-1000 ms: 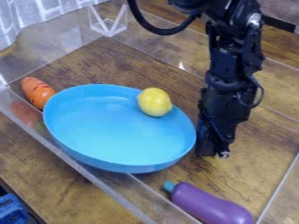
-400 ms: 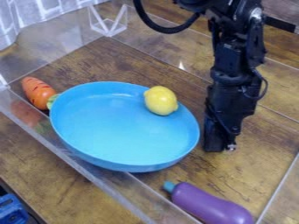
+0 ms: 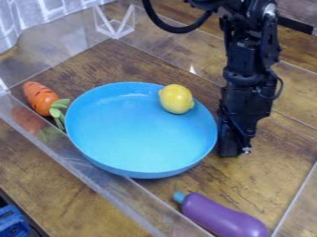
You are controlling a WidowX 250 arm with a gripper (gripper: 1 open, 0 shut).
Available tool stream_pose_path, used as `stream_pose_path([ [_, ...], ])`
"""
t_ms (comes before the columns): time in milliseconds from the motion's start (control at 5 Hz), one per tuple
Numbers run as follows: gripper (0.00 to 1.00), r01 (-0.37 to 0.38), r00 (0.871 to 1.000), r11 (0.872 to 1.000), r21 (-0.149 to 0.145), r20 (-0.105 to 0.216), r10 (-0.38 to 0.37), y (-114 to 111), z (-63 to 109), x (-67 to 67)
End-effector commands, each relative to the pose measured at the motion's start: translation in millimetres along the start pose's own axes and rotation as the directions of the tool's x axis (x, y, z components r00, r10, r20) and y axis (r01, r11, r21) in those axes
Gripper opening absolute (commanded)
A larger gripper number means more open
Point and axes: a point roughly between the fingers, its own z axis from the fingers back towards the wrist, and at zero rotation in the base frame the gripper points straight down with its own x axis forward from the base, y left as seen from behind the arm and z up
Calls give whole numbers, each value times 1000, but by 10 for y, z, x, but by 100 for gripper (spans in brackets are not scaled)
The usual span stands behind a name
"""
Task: Remove the purple eggplant from the blue tray and put it on the table
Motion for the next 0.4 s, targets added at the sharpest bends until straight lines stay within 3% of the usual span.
stream_pose_path([
  [0,100,-18,999,999,32,51,17,79,170,38],
  [200,100,-22,998,999,31,56,20,62,162,37],
])
